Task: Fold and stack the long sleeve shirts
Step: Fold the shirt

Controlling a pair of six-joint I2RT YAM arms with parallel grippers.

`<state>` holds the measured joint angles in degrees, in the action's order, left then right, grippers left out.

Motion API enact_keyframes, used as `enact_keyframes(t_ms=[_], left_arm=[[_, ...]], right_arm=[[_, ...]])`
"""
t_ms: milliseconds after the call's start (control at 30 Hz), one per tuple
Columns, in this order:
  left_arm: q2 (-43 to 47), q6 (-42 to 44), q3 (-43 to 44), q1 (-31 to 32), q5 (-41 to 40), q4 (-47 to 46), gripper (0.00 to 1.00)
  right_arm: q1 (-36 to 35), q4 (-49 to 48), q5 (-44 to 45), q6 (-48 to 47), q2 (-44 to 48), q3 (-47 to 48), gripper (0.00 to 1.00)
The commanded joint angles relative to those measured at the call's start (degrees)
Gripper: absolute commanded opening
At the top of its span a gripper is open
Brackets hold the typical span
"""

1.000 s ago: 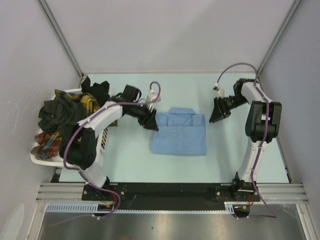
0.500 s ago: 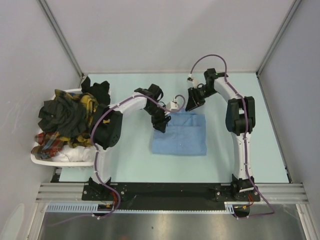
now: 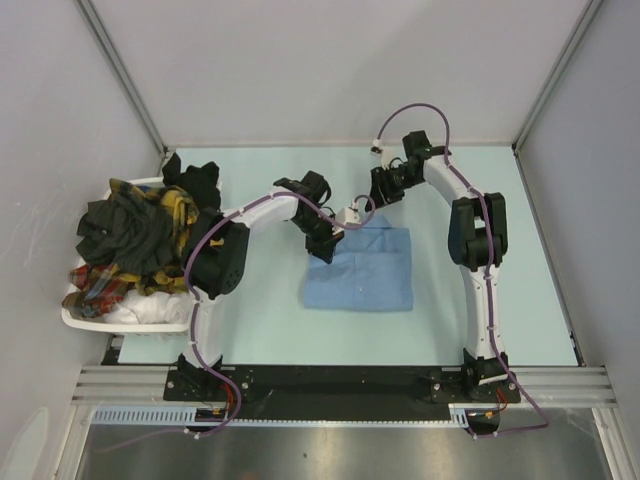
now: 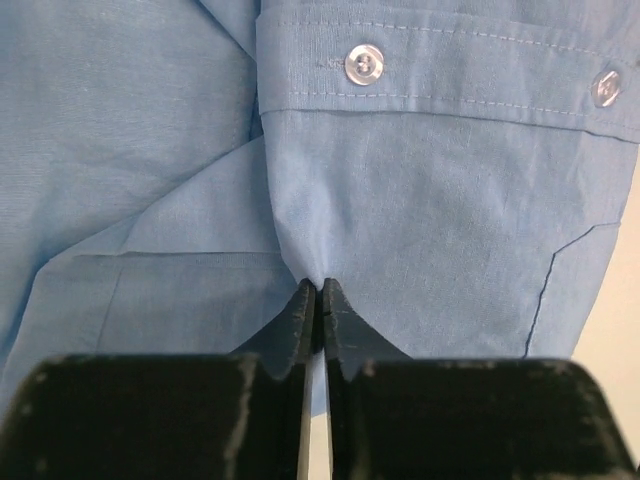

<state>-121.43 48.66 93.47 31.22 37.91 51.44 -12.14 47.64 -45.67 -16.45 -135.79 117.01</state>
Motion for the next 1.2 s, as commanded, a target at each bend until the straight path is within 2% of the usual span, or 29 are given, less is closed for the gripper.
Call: enact_keyframes(t_ms=[0,200,400,600,1167], left_arm=[[3.4,-1.8,1.7,0.2,1.8,-1.8,0.05],[4.4,-4.9,2.5,0.2,-0.6,-4.7,0.0],[5.4,-7.4,1.9,0.2,-3.2,-7.9,0.0],[6.5,-10.3,2.3,-0.5,-5.9,-13.8,0.0],[1.6,-13.0,7.2,-1.8,-13.3,-23.0,0.0]], right_arm=[[0.1,-4.1,1.4,0.6,-1.0,-0.6,0.4],[-0.3,-8.5,4.4,-1.7,-0.4,-5.6,0.38],[-0.5,-6.3,3.8,-4.5,-1.1,-5.0,0.36],[-0.6,-4.7,4.0,-5.8,-2.2,-3.6,0.25],[0.2,-1.1,1.2,-6.8,-4.3,0.8,0.23]])
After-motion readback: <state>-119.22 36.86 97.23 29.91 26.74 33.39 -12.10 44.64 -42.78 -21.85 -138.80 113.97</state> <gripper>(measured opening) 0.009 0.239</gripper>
